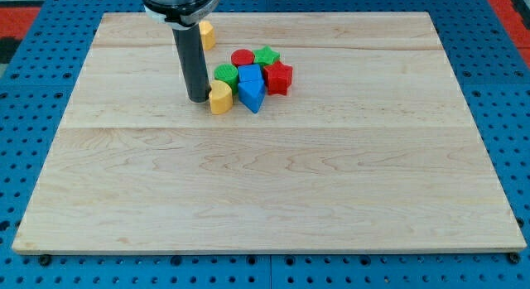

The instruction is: Point at the yellow hexagon

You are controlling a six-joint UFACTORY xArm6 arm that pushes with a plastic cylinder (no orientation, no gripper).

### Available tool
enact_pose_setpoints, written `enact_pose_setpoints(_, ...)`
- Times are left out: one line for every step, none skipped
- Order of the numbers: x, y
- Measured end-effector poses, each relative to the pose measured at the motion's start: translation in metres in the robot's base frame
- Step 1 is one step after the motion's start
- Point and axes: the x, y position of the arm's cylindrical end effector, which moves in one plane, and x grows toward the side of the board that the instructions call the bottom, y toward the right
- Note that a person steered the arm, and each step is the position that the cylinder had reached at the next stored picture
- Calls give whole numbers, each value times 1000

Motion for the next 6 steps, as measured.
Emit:
enact_pose_setpoints(-1,0)
enact_pose_setpoints(-3,-61)
enact_pose_setpoints(-47,-97)
enact_pose_setpoints(-111,-94)
enact_pose_setpoints(-134,-29)
enact_pose_setpoints(-155,3)
